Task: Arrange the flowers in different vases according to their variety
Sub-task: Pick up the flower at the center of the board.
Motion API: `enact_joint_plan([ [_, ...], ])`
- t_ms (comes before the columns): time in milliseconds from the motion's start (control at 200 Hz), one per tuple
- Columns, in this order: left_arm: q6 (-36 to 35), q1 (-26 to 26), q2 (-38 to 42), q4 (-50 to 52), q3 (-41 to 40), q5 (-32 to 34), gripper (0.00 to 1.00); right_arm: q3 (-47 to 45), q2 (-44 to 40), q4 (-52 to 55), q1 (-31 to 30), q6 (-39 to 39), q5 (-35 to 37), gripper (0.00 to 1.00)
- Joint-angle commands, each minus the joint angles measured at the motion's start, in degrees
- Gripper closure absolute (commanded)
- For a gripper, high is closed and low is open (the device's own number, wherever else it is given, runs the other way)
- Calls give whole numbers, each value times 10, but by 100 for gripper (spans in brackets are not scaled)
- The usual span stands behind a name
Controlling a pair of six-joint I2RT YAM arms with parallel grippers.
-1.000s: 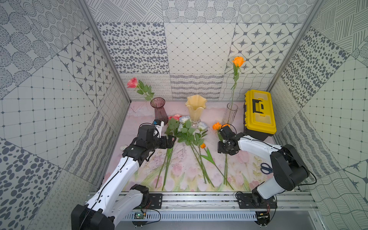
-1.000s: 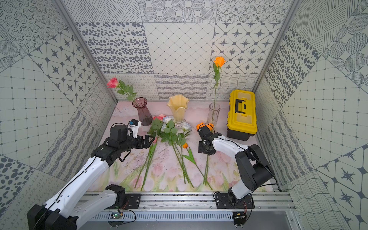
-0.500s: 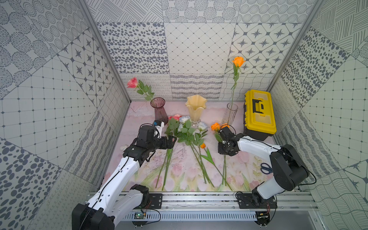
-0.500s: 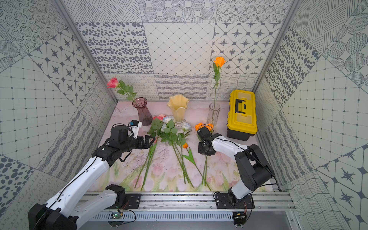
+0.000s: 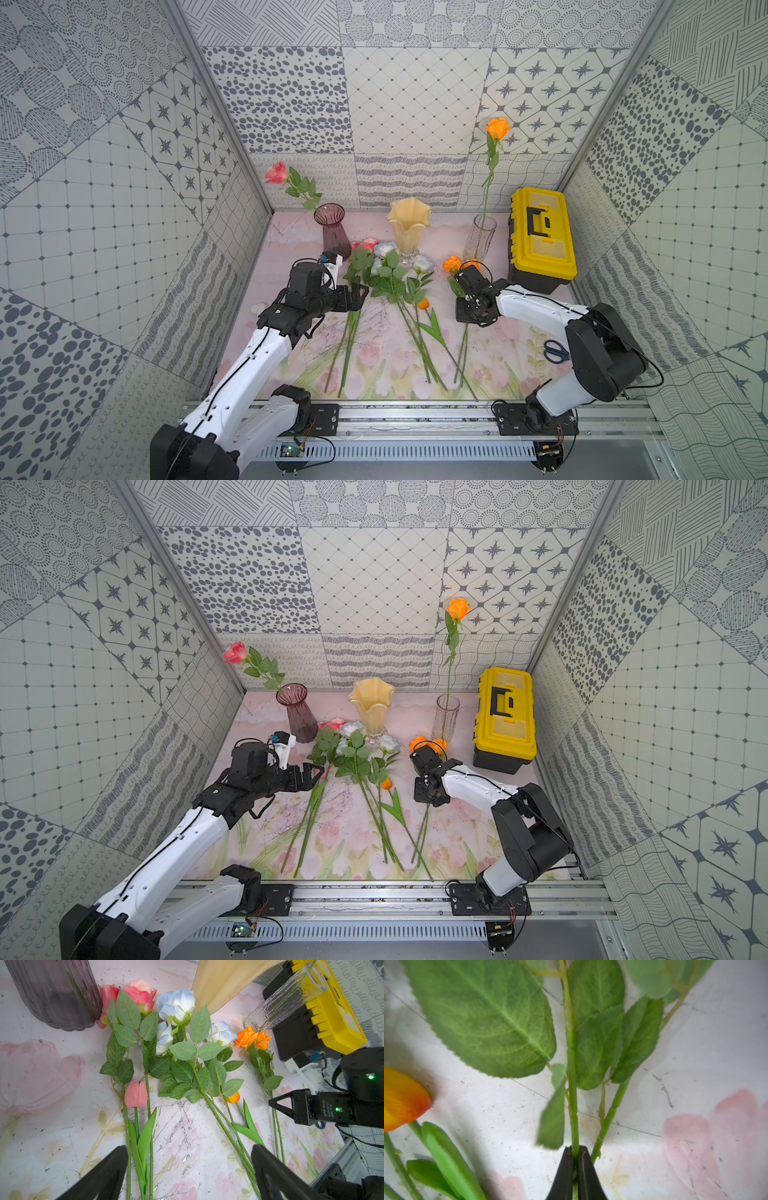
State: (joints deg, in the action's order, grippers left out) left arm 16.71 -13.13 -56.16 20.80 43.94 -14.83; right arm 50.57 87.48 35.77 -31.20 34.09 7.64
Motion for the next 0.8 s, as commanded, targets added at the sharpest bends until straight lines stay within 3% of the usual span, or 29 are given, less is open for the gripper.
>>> enact_joint_plan([
  [0, 4, -1, 1, -17, -1, -13, 3, 7, -53, 7, -5, -7, 49, 100],
  [520, 9, -2, -3, -16, -2, -14, 3, 90, -171, 43, -8, -68, 215, 100],
  [795, 9, -4, -23, -5, 3, -24, 3, 223, -163, -15, 0, -185, 302, 100],
])
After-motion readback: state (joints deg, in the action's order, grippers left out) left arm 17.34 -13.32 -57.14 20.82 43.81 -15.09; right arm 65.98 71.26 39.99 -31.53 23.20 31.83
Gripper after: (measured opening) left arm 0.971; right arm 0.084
